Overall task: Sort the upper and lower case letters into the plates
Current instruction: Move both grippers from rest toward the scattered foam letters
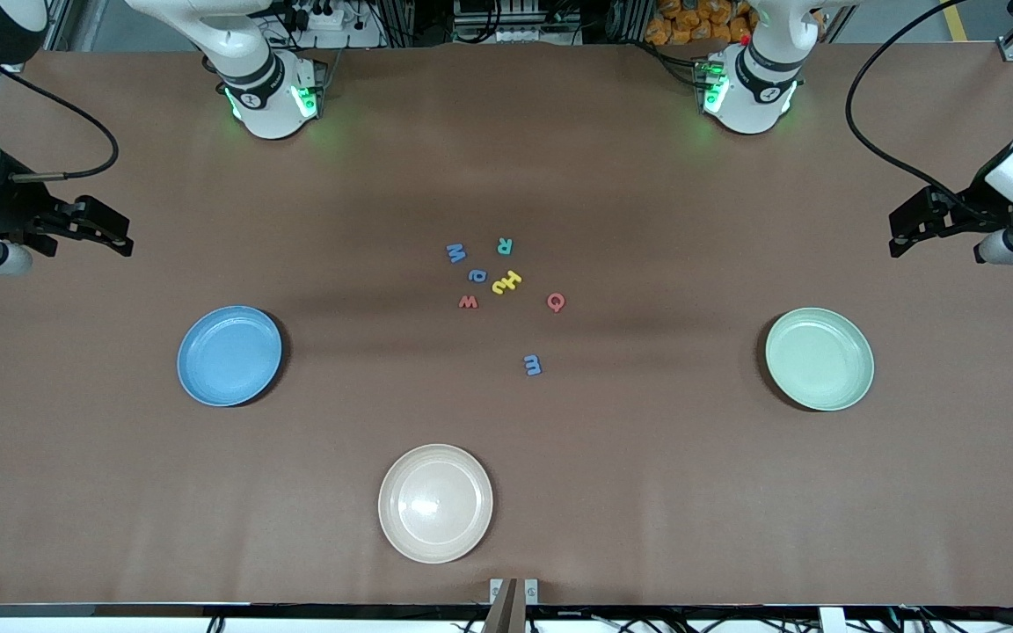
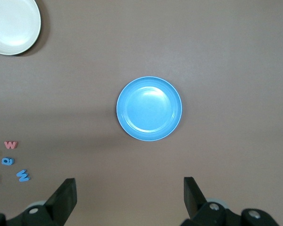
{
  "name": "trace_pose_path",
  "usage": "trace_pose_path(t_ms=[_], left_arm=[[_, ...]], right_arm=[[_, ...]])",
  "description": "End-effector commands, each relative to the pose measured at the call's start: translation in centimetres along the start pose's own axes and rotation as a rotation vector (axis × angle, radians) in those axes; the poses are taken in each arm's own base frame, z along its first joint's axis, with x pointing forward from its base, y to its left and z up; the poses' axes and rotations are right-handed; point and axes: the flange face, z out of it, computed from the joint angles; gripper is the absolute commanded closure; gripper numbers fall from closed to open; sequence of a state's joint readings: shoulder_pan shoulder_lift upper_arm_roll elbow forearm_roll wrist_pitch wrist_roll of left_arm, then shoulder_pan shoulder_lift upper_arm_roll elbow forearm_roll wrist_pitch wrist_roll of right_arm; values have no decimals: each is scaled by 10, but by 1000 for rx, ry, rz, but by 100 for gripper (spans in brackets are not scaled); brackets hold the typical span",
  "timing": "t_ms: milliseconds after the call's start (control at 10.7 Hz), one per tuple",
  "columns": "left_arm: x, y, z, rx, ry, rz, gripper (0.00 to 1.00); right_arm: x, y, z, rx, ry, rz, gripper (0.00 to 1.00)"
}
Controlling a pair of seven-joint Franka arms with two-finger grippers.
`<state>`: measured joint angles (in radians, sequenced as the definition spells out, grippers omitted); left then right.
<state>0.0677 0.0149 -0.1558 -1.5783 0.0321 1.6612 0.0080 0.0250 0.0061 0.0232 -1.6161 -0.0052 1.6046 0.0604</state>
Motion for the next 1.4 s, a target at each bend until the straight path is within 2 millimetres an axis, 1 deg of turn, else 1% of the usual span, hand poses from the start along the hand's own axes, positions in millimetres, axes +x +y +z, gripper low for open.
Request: trace_pose_path(t_ms=[0, 187, 281, 375, 468, 562, 655, 749, 843, 936, 1030, 1124, 1217, 1311], left_arm=[[0, 2, -3, -26, 1, -11, 0], [2, 4, 4, -27, -11, 6, 0], [4, 11, 11, -34, -23, 16, 0], [7, 18, 19, -38, -34, 27, 0], [9, 34, 23, -41, -39, 54, 0], [11, 46, 31, -44, -52, 64, 0], [12, 73, 43, -48, -73, 105, 0], [12, 101, 58, -52, -72, 146, 0], [10, 124, 80, -56, -53, 178, 0], [4, 148, 105, -60, -48, 216, 0], [-5, 176, 127, -64, -49, 223, 0], [-15, 207, 152, -66, -66, 211, 0], [-19, 230, 175, -69, -91, 235, 0], [-18, 242, 197, -75, -108, 250, 0]], right_arm=[[-8, 4, -3, 11, 3, 0, 0], [-7, 3, -3, 11, 6, -1, 0], [-7, 3, -2, 11, 5, -1, 0], [-7, 3, -2, 11, 5, -1, 0], [-7, 3, -2, 13, 3, 5, 0], [-5, -2, -1, 16, 7, 42, 0], [-3, -11, 1, 19, 8, 74, 0], [-2, -24, 5, 20, 1, 73, 0], [-1, -43, 11, 24, -11, 72, 0], [4, -64, 22, 44, -24, 92, 0], [9, -79, 32, 53, -26, 102, 0], [12, -100, 46, 50, -40, 79, 0], [17, -114, 60, 49, -49, 65, 0], [22, -134, 77, 46, -55, 94, 0]])
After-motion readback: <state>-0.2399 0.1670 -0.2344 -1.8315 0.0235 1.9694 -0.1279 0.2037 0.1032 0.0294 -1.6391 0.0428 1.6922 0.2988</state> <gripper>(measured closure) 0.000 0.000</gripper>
